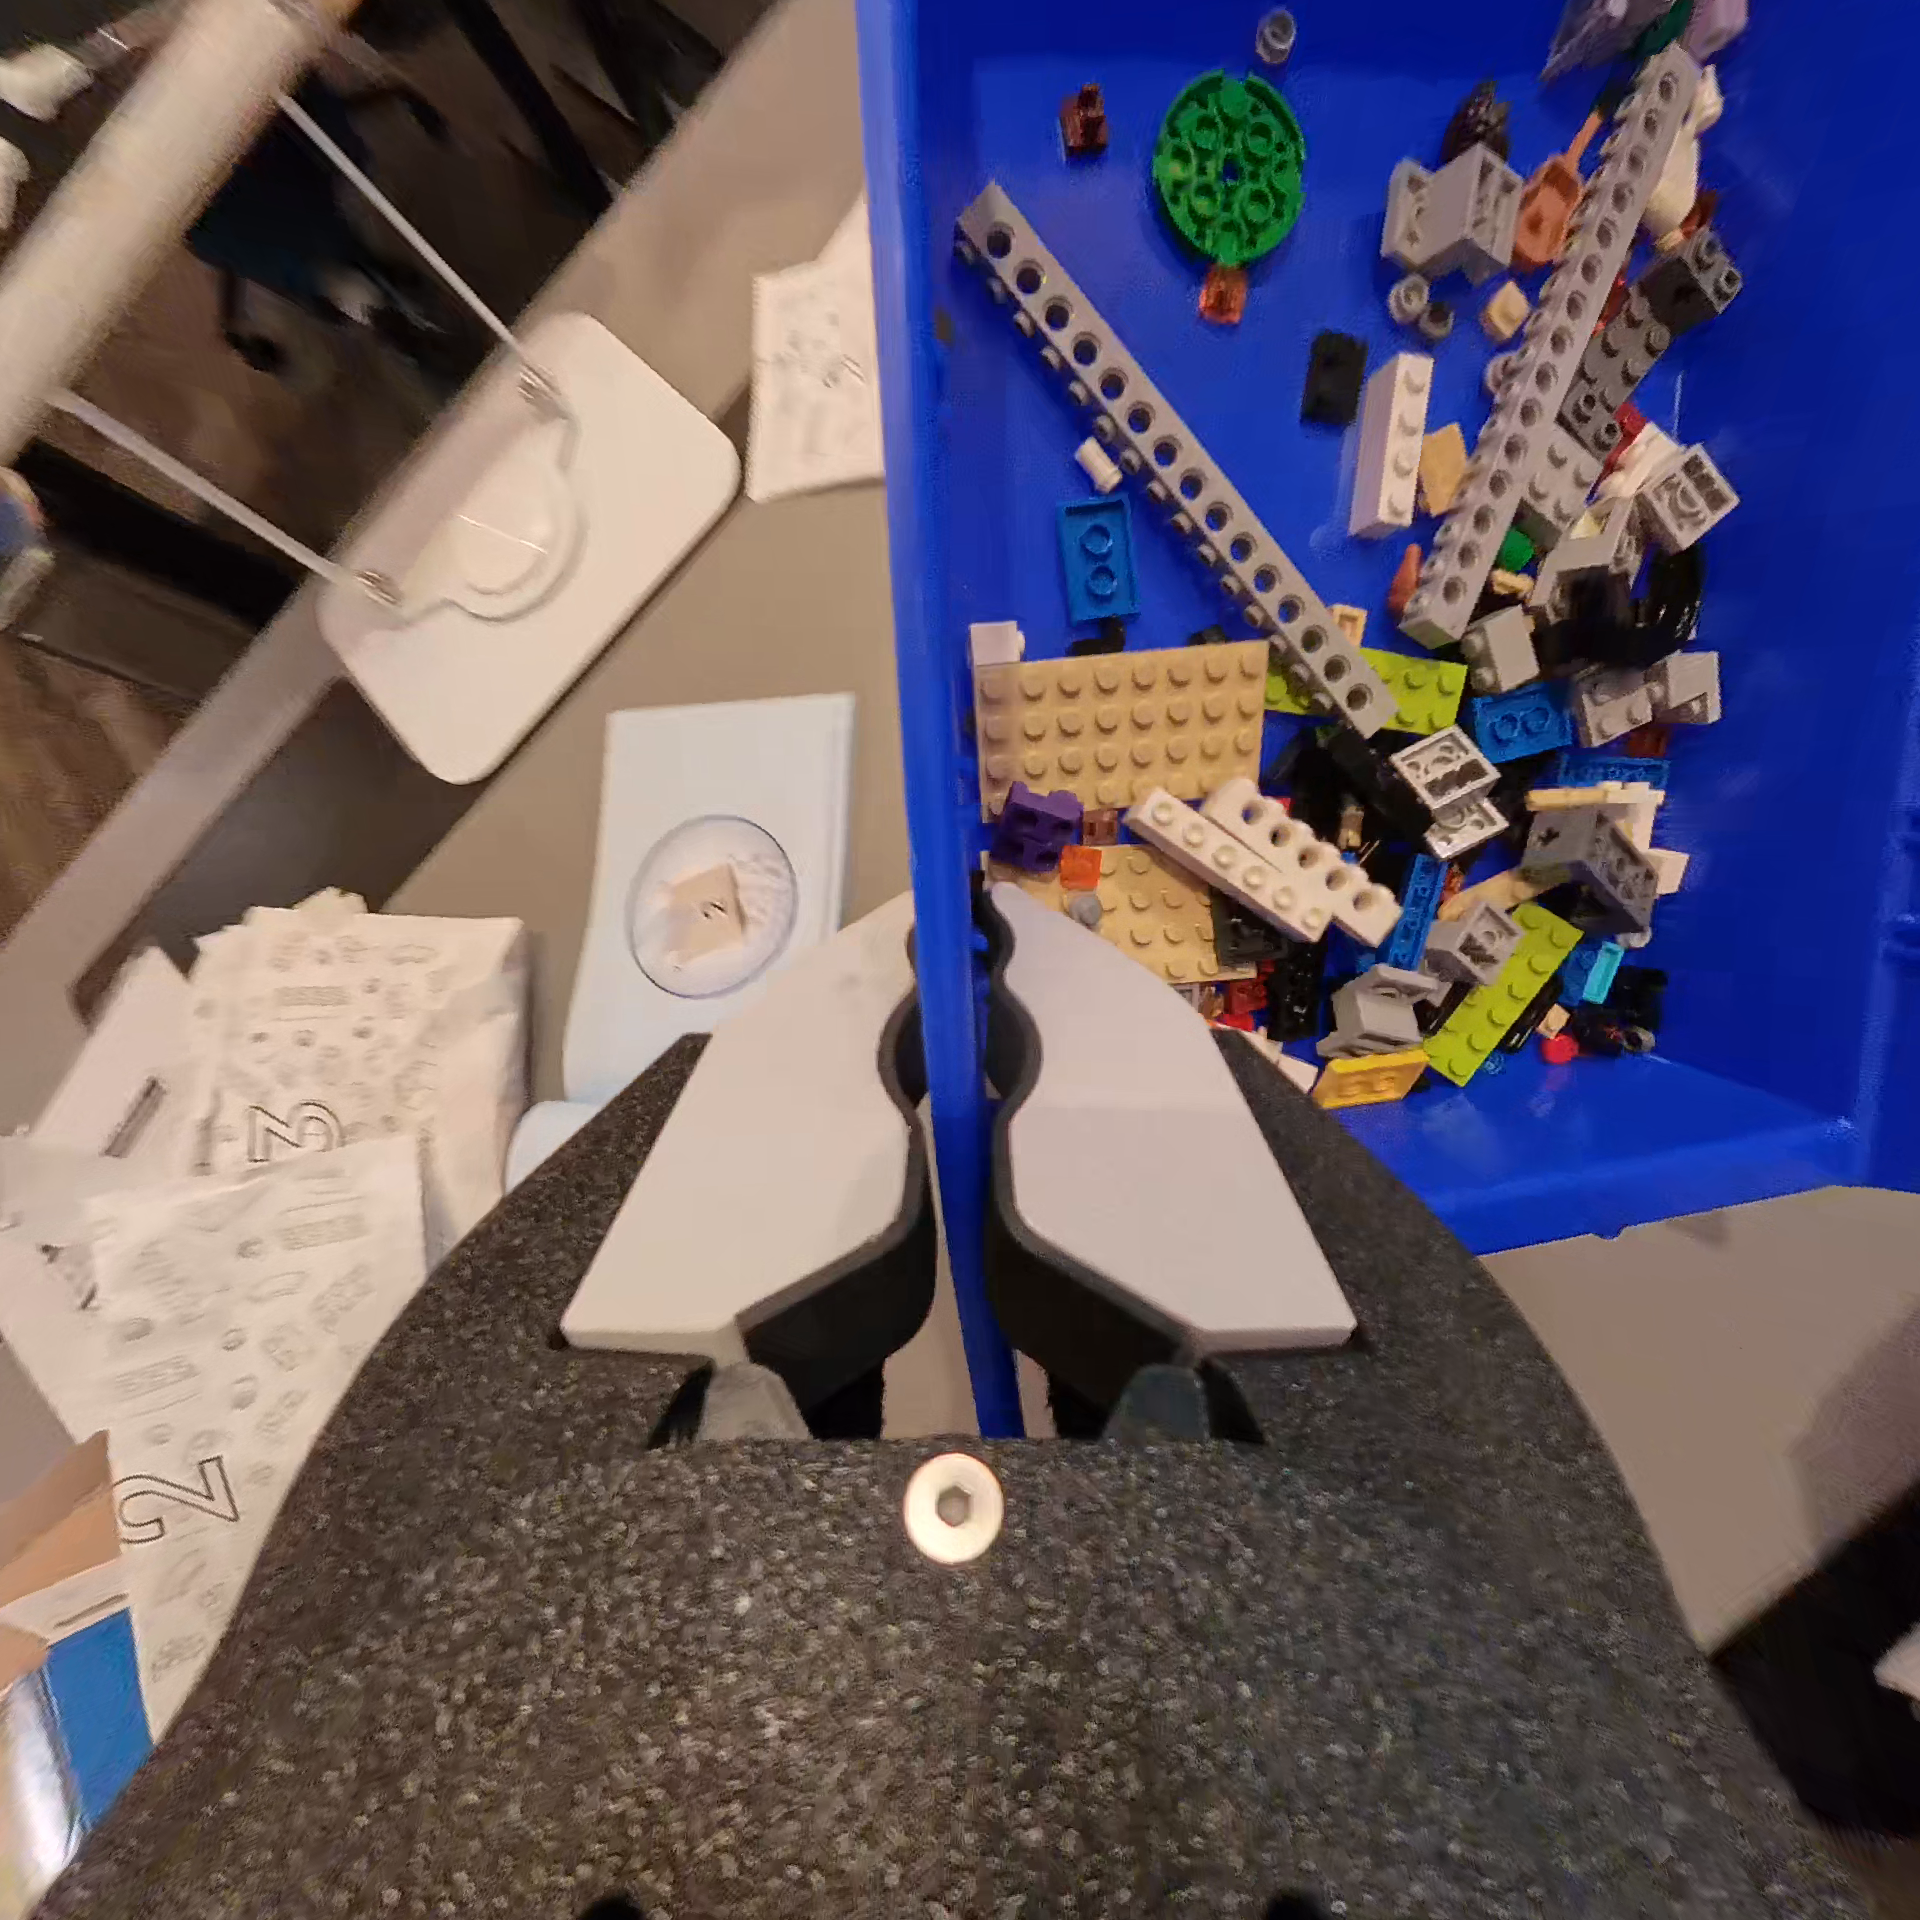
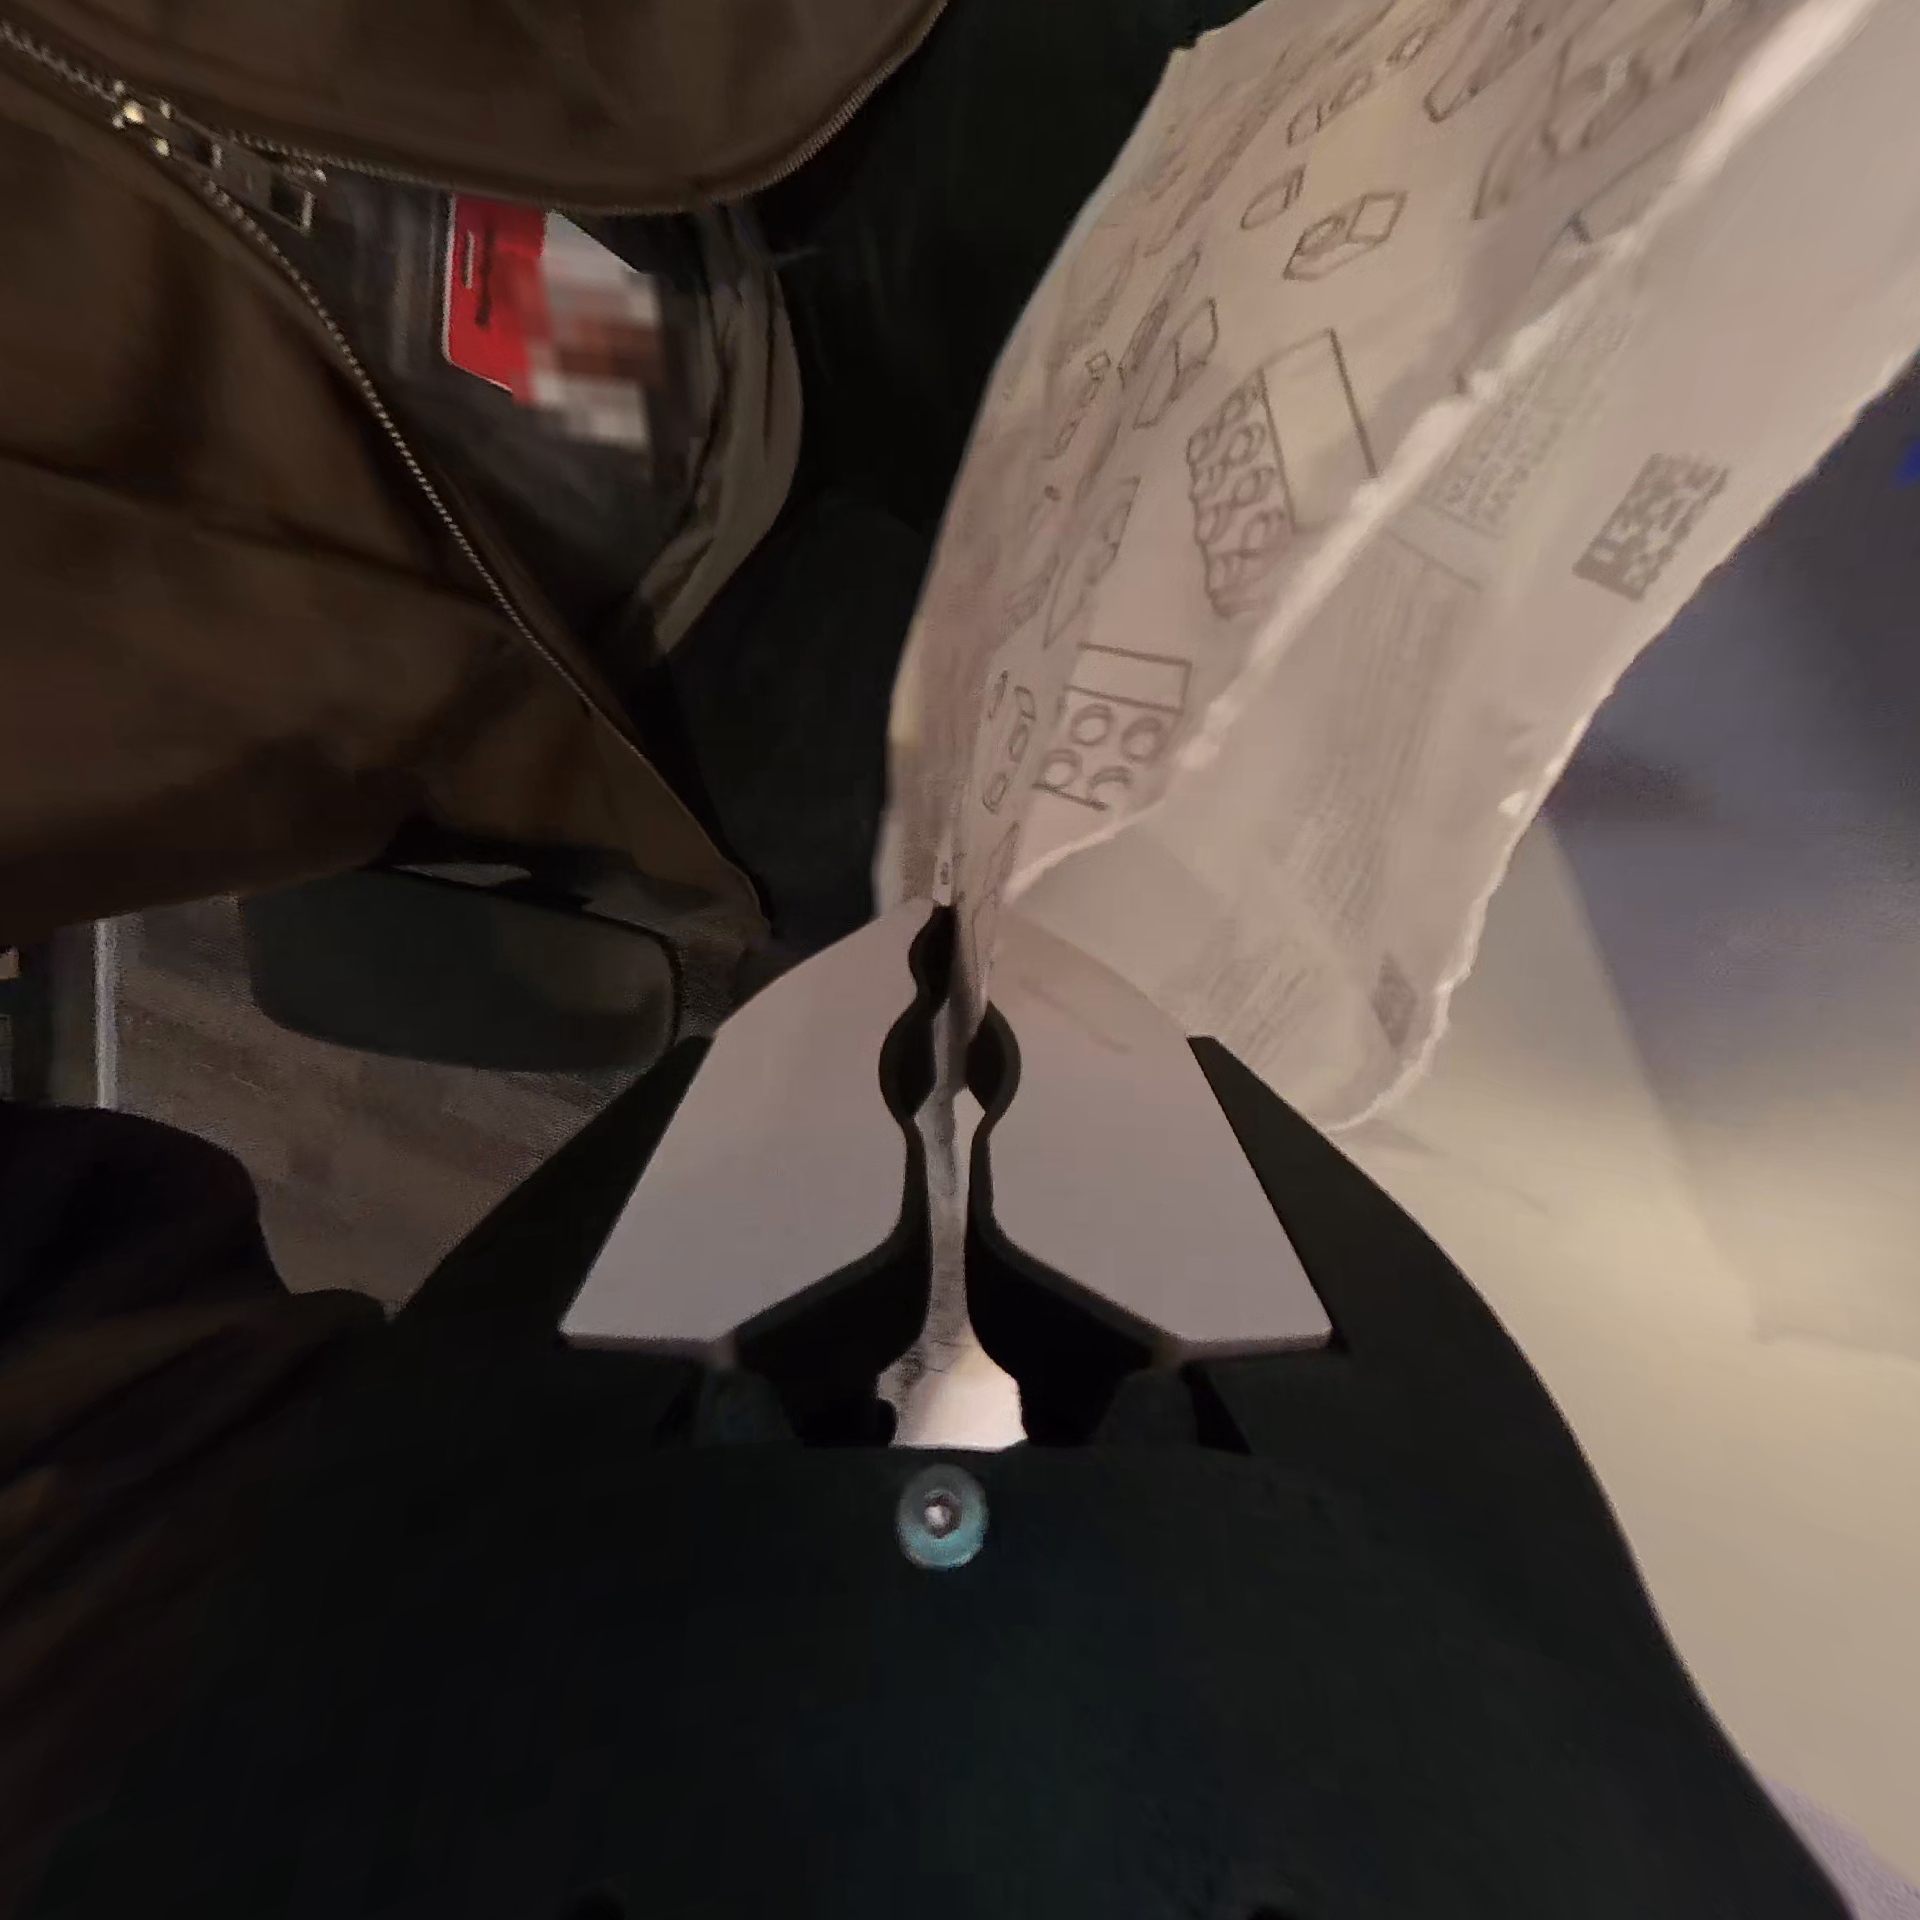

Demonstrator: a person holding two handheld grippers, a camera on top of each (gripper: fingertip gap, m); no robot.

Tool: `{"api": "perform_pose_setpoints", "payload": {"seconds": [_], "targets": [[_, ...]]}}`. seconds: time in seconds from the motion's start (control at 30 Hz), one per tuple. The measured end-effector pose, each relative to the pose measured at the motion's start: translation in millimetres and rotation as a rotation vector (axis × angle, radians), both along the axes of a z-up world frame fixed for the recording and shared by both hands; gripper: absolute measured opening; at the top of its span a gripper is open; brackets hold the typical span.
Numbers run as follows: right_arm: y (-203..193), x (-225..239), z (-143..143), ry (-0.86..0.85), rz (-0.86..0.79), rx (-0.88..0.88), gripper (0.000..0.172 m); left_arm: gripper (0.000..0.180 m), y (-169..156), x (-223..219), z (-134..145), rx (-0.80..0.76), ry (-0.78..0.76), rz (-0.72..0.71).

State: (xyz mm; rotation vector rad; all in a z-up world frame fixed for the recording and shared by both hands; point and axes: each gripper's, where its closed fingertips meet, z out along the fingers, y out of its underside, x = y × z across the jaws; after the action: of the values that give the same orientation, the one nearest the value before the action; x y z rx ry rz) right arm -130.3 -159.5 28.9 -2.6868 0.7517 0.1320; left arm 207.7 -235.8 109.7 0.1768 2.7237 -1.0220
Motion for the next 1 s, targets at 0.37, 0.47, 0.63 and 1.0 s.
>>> {"api": "perform_pose_setpoints", "payload": {"seconds": [0.37,0.47,0.63,1.0], "targets": [[-54.6,77.7,-29.4,0.011,-0.009,0.055,0.000,0.003,-44.6,35.1,29.2,-0.130,-0.040,0.016],[-66.6,103.7,-35.6,-0.030,-0.032,0.099,0.000,0.004,-56.7,45.4,31.5,-0.118,-0.025,0.009],[-77.2,146.3,-37.2,-0.153,-0.068,0.149,0.000,0.004,-70.4,54.0,18.3,-0.074,-0.018,-0.013],[-67.0,171.5,-30.5,-0.310,-0.144,0.244,0.000,0.004,-68.2,40.3,7.2,-0.032,-0.210,-0.029]]}}
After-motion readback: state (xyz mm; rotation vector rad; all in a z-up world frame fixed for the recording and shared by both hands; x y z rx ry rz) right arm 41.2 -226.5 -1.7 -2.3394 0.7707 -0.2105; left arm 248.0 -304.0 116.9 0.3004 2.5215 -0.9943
